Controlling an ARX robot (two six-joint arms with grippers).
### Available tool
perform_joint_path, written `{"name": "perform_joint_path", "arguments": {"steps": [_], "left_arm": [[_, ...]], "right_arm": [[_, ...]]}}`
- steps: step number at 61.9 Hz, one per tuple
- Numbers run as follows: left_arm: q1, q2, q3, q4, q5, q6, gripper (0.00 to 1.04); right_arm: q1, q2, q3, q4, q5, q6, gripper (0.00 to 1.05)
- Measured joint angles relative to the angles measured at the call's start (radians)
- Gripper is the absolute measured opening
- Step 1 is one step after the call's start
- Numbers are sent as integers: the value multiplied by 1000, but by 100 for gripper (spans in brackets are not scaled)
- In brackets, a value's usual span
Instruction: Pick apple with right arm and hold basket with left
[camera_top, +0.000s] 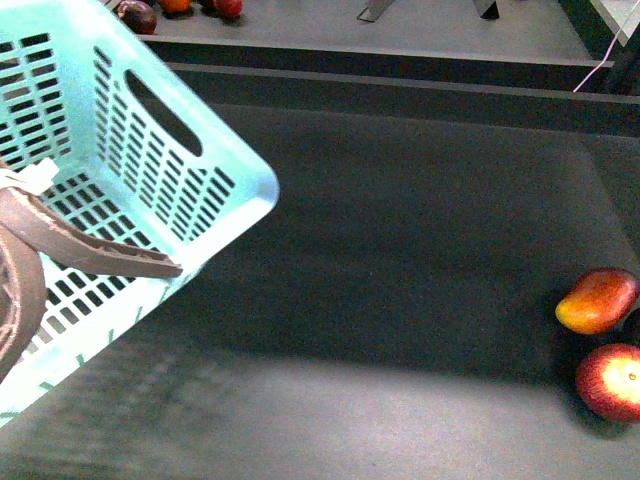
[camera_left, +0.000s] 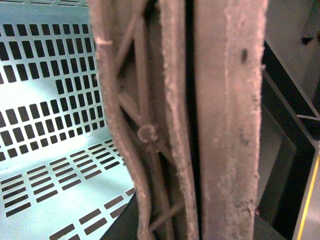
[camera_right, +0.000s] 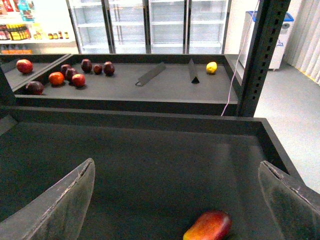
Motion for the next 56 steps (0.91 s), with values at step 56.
{"name": "perform_joint_path", "arguments": {"steps": [56], "left_arm": [[-415,146,151,64,29,-89,16]], "right_arm": [[0,0,0,0,0,0,96]]}}
